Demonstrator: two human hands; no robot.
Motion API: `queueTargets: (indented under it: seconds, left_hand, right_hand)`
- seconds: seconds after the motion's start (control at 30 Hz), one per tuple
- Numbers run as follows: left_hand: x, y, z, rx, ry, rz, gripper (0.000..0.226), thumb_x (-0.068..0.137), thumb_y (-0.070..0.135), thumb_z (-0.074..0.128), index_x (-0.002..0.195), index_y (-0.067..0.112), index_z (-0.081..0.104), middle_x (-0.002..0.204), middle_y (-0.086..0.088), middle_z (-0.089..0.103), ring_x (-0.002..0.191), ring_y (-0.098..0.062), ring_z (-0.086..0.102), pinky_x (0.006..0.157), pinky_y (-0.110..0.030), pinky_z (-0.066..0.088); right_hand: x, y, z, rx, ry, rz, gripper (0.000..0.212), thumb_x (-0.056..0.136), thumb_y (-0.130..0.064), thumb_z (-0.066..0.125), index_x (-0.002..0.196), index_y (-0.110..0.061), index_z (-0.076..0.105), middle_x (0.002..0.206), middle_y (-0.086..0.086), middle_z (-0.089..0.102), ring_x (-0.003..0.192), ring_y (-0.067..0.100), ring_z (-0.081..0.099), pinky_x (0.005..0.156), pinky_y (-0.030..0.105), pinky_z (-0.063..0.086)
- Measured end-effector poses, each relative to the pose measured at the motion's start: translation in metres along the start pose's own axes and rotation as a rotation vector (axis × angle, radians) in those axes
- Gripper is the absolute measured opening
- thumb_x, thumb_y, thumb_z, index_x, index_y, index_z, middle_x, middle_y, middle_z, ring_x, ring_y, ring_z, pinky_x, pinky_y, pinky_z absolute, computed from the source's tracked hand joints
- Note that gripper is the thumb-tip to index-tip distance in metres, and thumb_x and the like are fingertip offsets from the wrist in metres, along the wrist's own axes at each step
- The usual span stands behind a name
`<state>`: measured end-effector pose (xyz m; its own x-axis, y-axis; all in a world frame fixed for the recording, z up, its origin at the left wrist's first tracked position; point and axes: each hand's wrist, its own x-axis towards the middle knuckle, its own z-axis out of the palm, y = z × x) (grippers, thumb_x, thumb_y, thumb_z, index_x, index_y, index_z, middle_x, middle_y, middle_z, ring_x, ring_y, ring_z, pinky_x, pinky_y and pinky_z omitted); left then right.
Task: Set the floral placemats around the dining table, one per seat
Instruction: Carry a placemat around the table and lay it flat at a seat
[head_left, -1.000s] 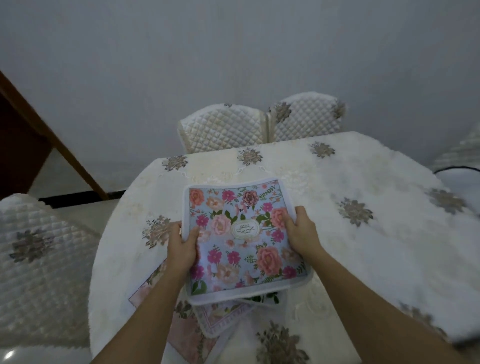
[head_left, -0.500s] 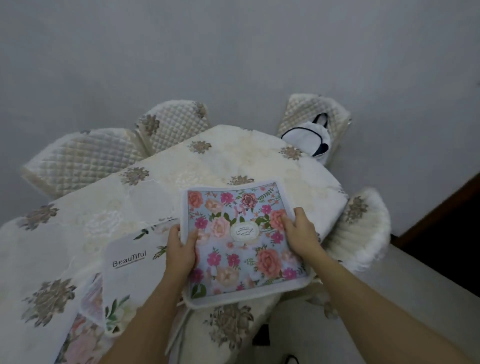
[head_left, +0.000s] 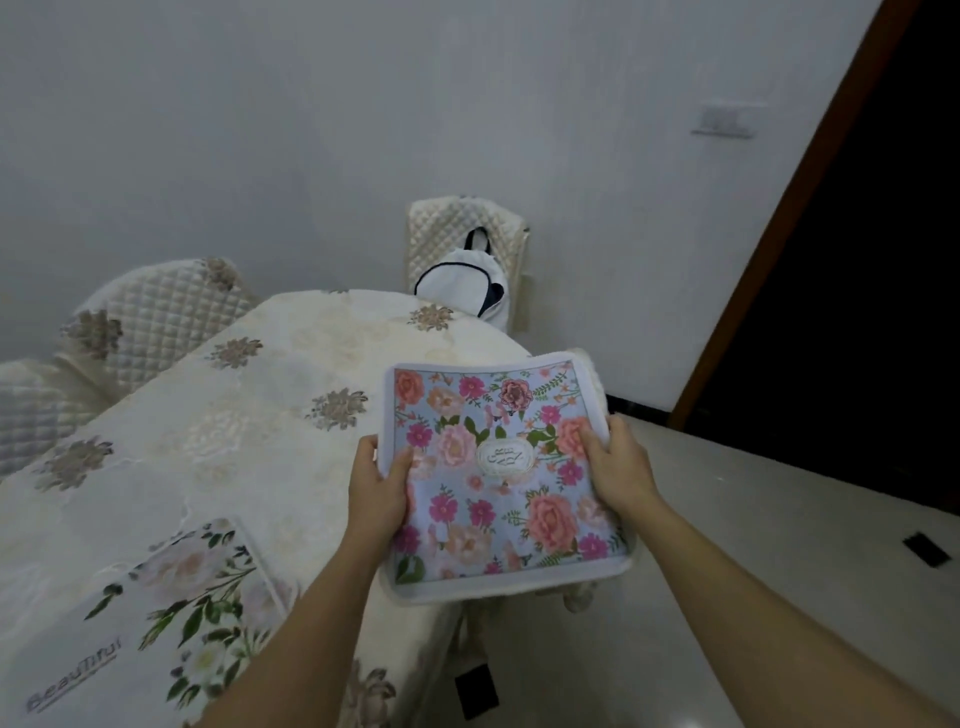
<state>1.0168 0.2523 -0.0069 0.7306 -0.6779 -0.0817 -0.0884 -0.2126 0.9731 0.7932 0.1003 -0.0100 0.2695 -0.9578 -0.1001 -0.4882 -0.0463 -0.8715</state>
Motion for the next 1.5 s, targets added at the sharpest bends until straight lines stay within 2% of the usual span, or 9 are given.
queueTargets:
  seconds: [0.1, 0.3, 0.47, 0.67, 0.87, 1.0, 1.17, 1.3, 1.5]
  left_hand:
    - [0.003, 0.013, 0.047, 0.015, -0.084, 0.012, 0.020, 0.099, 0.027, 0.054, 0.111, 0.012, 0.047, 0.095, -0.006, 0.068, 0.070, -0.012, 0.073, 0.053, -0.021, 0.057]
    - [0.013, 0.041, 0.152, 0.047, -0.165, 0.015, 0.021, 0.099, 0.030, 0.055, 0.110, 0.014, 0.047, 0.099, -0.010, 0.070, 0.076, -0.019, 0.074, 0.063, -0.034, 0.062]
    - [0.016, 0.057, 0.231, 0.056, -0.159, -0.013, 0.022, 0.100, 0.026, 0.054, 0.113, 0.009, 0.046, 0.095, -0.008, 0.068, 0.070, -0.017, 0.072, 0.054, -0.024, 0.059]
    - [0.027, 0.057, 0.274, 0.015, -0.143, -0.068, 0.018, 0.099, 0.027, 0.054, 0.107, 0.014, 0.046, 0.099, -0.014, 0.071, 0.075, -0.024, 0.075, 0.066, -0.043, 0.062]
    - [0.051, 0.059, 0.272, -0.030, -0.018, -0.109, 0.018, 0.099, 0.028, 0.054, 0.108, 0.015, 0.046, 0.096, -0.010, 0.072, 0.073, -0.021, 0.075, 0.060, -0.033, 0.061]
    - [0.083, 0.051, 0.255, -0.062, 0.090, -0.128, 0.021, 0.098, 0.030, 0.056, 0.107, 0.015, 0.045, 0.098, -0.012, 0.071, 0.076, -0.022, 0.075, 0.068, -0.043, 0.063]
    - [0.127, 0.041, 0.223, -0.117, 0.241, -0.146, 0.019, 0.099, 0.027, 0.056, 0.105, 0.012, 0.046, 0.095, -0.012, 0.071, 0.073, -0.024, 0.074, 0.067, -0.046, 0.062]
    - [0.155, 0.026, 0.198, -0.165, 0.342, -0.190, 0.015, 0.099, 0.026, 0.056, 0.105, 0.016, 0.048, 0.096, -0.013, 0.072, 0.076, -0.027, 0.074, 0.070, -0.051, 0.061]
    - [0.175, 0.006, 0.168, -0.157, 0.517, -0.209, 0.015, 0.099, 0.023, 0.055, 0.107, 0.012, 0.048, 0.096, -0.008, 0.070, 0.071, -0.015, 0.073, 0.060, -0.030, 0.060]
  right_hand:
    - [0.012, 0.022, -0.039, 0.039, 0.051, 0.036, 0.024, 0.101, -0.040, 0.044, 0.108, -0.017, 0.046, 0.085, 0.003, 0.070, 0.064, 0.010, 0.071, 0.049, 0.023, 0.055]
    - [0.057, 0.064, -0.125, 0.092, 0.104, 0.099, 0.018, 0.101, -0.039, 0.045, 0.100, -0.021, 0.047, 0.084, 0.005, 0.071, 0.062, 0.011, 0.072, 0.050, 0.026, 0.055]
    - [0.100, 0.092, -0.184, 0.120, 0.095, 0.115, 0.017, 0.101, -0.040, 0.046, 0.097, -0.023, 0.046, 0.082, 0.004, 0.071, 0.063, 0.012, 0.073, 0.056, 0.032, 0.060]
    - [0.141, 0.108, -0.211, 0.115, 0.036, 0.114, 0.019, 0.101, -0.039, 0.046, 0.103, -0.020, 0.047, 0.083, 0.004, 0.071, 0.061, 0.010, 0.072, 0.050, 0.023, 0.054]
    - [0.198, 0.095, -0.187, 0.072, -0.075, 0.080, 0.023, 0.101, -0.041, 0.045, 0.102, -0.019, 0.049, 0.083, 0.004, 0.071, 0.063, 0.012, 0.071, 0.049, 0.024, 0.054]
    - [0.245, 0.073, -0.154, 0.030, -0.165, 0.021, 0.021, 0.101, -0.039, 0.045, 0.102, -0.019, 0.048, 0.088, 0.006, 0.070, 0.071, 0.017, 0.072, 0.055, 0.030, 0.056]
    - [0.298, 0.035, -0.095, -0.033, -0.271, -0.062, 0.026, 0.099, -0.045, 0.048, 0.097, -0.020, 0.049, 0.091, 0.006, 0.070, 0.078, 0.022, 0.071, 0.069, 0.045, 0.060]
    - [0.333, 0.003, -0.051, -0.080, -0.380, -0.136, 0.027, 0.099, -0.044, 0.047, 0.100, -0.017, 0.049, 0.094, 0.007, 0.069, 0.080, 0.022, 0.069, 0.063, 0.036, 0.056]
    - [0.362, -0.023, 0.018, -0.042, -0.535, -0.211, 0.031, 0.099, -0.040, 0.052, 0.107, -0.011, 0.048, 0.097, 0.005, 0.065, 0.083, 0.019, 0.067, 0.061, 0.031, 0.050]
